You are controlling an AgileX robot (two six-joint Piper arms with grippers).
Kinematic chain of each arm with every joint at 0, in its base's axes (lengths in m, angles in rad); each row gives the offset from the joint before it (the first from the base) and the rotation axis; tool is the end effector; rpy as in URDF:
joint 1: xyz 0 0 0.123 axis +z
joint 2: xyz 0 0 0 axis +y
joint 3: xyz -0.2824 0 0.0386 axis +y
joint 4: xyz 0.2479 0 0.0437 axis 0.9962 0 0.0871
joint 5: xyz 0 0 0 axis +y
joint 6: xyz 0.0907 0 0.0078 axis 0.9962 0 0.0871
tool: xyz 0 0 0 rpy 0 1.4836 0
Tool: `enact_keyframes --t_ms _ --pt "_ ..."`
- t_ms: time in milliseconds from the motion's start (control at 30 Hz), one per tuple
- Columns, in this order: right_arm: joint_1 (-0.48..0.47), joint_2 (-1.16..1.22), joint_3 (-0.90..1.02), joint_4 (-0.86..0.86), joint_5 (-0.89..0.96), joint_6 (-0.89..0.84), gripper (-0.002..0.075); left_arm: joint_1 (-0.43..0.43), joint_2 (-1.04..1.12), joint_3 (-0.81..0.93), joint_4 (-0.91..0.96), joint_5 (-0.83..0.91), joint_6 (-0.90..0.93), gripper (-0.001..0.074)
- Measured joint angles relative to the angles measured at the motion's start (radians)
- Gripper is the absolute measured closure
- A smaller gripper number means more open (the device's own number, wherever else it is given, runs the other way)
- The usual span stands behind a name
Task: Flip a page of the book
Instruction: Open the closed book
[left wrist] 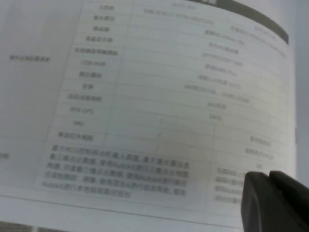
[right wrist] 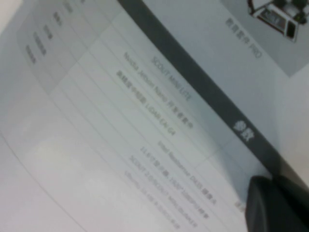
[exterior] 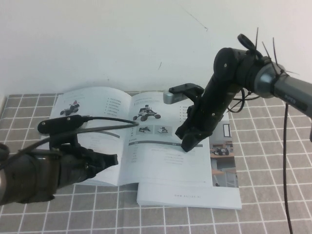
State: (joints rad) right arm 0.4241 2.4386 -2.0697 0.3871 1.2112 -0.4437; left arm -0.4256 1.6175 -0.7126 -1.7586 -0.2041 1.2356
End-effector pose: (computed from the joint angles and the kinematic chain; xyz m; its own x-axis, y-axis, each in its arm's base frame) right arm 0.4389 0.2335 0.1428 -0.7416 -0.6393 -0.2034 -0.6685 0.6784 0.3048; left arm 0.2786 -0.1065 0.1680 -0.7384 -0.2063 -0.6420 -0.0990 0.9749 -0.1995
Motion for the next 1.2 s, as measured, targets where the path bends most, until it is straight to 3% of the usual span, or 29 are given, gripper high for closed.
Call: enact_keyframes --t_ms 333,567,867,1200 --pt "-0.048 -0.094 0.164 -0.071 -0.02 0.0 0.0725 0.111 0.0 0.002 0.012 0.174 -0.07 0.0736" --pt "-0.083 -0.144 0.178 -0.171 -0.002 0.0 0.0725 0.116 0.054 -0.037 0.018 0.213 -0.077 0.0736" --pt "-0.079 -0.154 0.18 -0.062 0.0 -0.019 0.0725 0.116 0.189 -0.068 0.018 0.23 -0.07 0.0735" --pt "-0.079 -0.292 0.123 -0.167 0.009 -0.019 0.0725 0.117 0.035 -0.066 0.021 0.272 -0.003 0.0736"
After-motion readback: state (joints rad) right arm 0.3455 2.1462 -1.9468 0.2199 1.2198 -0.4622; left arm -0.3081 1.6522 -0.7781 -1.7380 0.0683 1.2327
